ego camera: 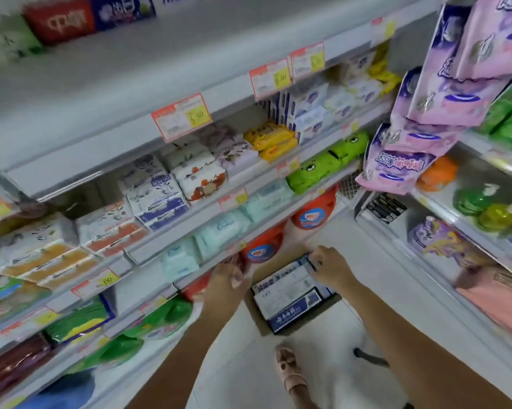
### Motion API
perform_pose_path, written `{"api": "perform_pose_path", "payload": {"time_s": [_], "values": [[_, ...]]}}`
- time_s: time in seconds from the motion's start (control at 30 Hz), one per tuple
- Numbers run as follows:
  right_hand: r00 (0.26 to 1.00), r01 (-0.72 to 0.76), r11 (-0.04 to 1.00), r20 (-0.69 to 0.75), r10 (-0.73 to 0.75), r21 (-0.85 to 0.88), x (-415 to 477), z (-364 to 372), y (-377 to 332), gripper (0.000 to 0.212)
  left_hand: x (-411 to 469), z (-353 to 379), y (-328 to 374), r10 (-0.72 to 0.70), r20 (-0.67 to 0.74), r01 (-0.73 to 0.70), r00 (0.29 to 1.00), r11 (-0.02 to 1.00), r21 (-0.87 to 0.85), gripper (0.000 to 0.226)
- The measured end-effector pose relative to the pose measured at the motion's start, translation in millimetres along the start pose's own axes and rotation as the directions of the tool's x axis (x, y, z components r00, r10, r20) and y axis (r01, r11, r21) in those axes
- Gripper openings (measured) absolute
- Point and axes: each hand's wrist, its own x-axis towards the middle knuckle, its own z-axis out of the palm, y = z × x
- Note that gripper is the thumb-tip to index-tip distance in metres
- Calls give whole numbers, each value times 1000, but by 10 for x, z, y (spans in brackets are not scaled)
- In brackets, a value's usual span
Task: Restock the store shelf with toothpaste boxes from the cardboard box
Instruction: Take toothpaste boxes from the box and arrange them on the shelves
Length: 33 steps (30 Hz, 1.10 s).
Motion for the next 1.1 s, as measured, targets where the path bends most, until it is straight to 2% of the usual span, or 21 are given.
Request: {"api": "perform_pose_path", "payload": {"time_s": [0.1,0.13,0.17,0.2,0.23,0.27,0.3,0.33,0.4,0.47,0.53,0.63,0.73,0.8,0.9,1.0,1.1], "values": [[993,-92,995,74,94,-38,376,294,521,47,255,460,-253,-89,13,88,996,996,25,35],[984,-145,989,106,145,-11,479,372,648,39,344,603,-343,-93,9,93,996,995,27,33],[971,-200,980,139,197,7,627,479,815,17,433,749,-434,-111,20,111,994,993,33,30],[957,-248,968,161,240,28,777,589,990,11,527,903,-538,-139,42,138,989,990,26,23],[938,-321,945,163,307,64,914,700,1141,20,624,1053,-638,-181,82,179,980,983,34,18],[919,-368,925,184,348,93,1031,783,1246,13,718,1192,-729,-218,121,213,968,976,50,17],[913,-390,912,184,365,129,1144,877,1377,8,807,1349,-857,-253,165,240,953,966,91,22],[896,-432,889,184,403,154,1278,988,1517,23,898,1514,-996,-271,203,249,941,960,130,31],[862,-498,840,226,453,215,1506,1205,1709,35,1080,1858,-1278,-295,292,233,910,945,229,55],[816,-572,768,300,494,288,1715,1450,1873,35,1218,2198,-1458,-288,367,164,885,929,332,74],[756,-653,655,378,535,380,1871,1702,2022,34,1338,2532,-1616,-252,394,28,884,869,493,89],[678,-732,435,495,544,525,2072,2053,2204,36,1481,2938,-1770,-253,368,-72,895,731,678,107],[627,-751,192,592,506,632,2146,2287,2286,49,1505,3204,-1904,-247,378,-141,892,642,753,110],[643,-731,117,621,448,673,2141,2371,2335,56,1529,3332,-1978,-168,325,-151,931,634,759,120],[663,-702,42,632,401,711,2109,2430,2378,47,1642,3380,-2010,-155,304,-138,940,643,753,130],[658,-696,-31,655,370,717,2054,2470,2358,42,1780,3318,-1963,-202,344,-106,917,708,698,123],[651,-690,-91,671,353,718,1949,2423,2310,46,1785,3203,-1811,-272,295,36,916,789,613,108]]}}
